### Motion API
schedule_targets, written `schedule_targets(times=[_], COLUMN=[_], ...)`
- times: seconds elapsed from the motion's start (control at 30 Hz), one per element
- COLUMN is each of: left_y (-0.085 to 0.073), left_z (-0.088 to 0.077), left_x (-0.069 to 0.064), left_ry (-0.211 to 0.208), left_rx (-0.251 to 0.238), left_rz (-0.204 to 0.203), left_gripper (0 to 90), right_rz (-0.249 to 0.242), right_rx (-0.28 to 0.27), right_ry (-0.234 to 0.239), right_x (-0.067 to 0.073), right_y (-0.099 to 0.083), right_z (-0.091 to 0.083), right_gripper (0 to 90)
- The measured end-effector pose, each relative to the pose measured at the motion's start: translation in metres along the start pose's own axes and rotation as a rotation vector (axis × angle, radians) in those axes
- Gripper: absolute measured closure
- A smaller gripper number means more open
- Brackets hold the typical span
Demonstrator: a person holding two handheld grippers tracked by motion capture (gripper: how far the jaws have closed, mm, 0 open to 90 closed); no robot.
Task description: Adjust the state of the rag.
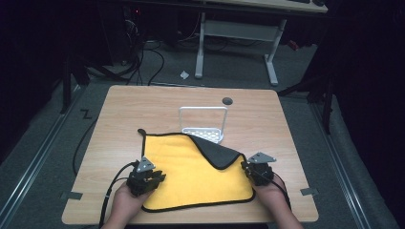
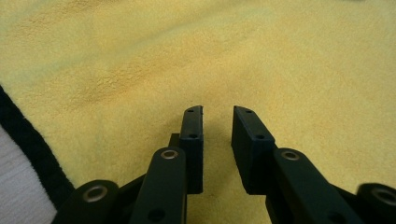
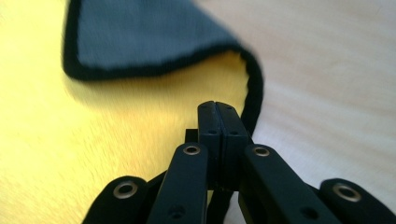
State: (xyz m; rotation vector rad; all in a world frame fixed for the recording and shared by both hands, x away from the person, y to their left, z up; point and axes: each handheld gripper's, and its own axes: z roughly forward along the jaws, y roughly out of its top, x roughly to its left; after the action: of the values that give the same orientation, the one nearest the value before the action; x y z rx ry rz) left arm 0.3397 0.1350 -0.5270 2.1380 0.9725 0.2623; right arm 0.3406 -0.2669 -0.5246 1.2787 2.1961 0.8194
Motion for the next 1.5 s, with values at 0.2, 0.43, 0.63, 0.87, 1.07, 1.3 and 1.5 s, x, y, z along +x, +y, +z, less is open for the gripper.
schedule_targets(times=[0.2, 0.43, 0.63, 0.87, 1.07, 1.3, 1.5], left_y=[-0.018, -0.03, -0.027, -0.031, -0.034, -0.031, -0.018], left_z=[-0.013, -0.027, -0.025, -0.028, -0.029, -0.024, -0.005], left_x=[-0.01, -0.011, -0.006, 0.006, 0.01, 0.007, -0.013], left_ry=[-0.032, -0.056, -0.027, -0.005, -0.015, -0.056, -0.158], left_rx=[-0.021, -0.007, -0.046, -0.06, -0.067, -0.07, -0.074], left_rz=[0.002, 0.002, -0.015, -0.064, -0.08, -0.093, -0.064], left_gripper=[79.8, 82.1, 69.2, 60.6, 61.1, 61.0, 61.2], right_rz=[0.013, -0.009, -0.042, -0.168, -0.14, -0.005, 0.061], right_rx=[-0.004, 0.002, -0.105, -0.033, -0.063, -0.118, 0.0], right_ry=[0.036, 0.075, 0.144, 0.18, 0.142, -0.007, -0.114], right_x=[0.014, 0.036, 0.05, 0.082, 0.073, 0.01, -0.043], right_y=[-0.016, -0.039, -0.014, 0.001, 0.003, 0.021, 0.023], right_z=[-0.018, -0.045, -0.045, -0.011, -0.014, -0.012, 0.02], right_gripper=[90.0, 89.1, 72.3, 57.6, 83.0, 82.8, 82.0])
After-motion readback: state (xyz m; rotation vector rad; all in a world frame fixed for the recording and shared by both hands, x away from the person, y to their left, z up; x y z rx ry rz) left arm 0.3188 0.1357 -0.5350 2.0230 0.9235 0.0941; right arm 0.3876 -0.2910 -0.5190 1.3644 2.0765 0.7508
